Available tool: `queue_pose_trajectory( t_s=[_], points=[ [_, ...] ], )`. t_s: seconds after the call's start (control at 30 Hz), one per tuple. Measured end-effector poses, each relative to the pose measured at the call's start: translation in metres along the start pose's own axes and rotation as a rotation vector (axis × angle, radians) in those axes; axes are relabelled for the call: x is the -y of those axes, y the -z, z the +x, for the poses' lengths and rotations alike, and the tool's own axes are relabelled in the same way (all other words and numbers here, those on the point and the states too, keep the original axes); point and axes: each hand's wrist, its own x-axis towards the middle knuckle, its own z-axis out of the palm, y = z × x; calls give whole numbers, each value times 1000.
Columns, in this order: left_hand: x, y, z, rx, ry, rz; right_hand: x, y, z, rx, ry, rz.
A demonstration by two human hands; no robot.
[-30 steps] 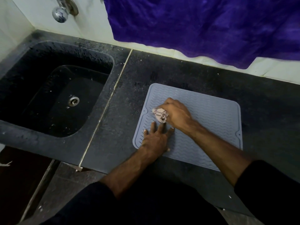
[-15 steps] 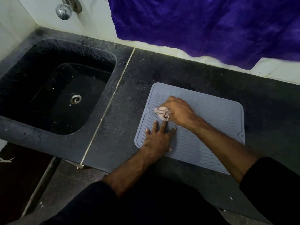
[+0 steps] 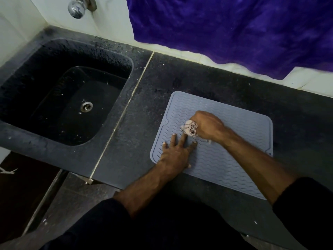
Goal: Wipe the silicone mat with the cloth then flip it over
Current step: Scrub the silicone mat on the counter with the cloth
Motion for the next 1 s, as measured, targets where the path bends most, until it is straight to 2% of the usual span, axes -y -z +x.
queue_pose_trajectory(
  t_s=[0.1, 0.23, 0.5, 0.57, 0.67, 0.73, 0.87, 1.0],
  points=[
    [0, 2, 0, 10, -2, -13, 20, -3, 8, -115, 89, 67],
    [0, -1, 0, 1, 2, -32, 43, -14, 12, -64, 176, -110],
    [1, -1, 0, 0, -6, -12, -10, -2, 0, 83, -36, -100],
    [1, -1, 0, -2, -8, -5, -10, 0, -1, 54, -15, -62],
    [0, 0, 1, -3, -4, -7, 7, -2, 2, -68, 114, 16],
    [0, 0, 2, -5, 3, -13, 20, -9, 3, -88, 158, -12],
    [0, -3, 2, -15, 14, -22, 10, -19, 1, -55, 93, -137],
    [3, -5, 2, -41, -5, -19, -13, -16, -10, -7, -26, -44]
  ],
)
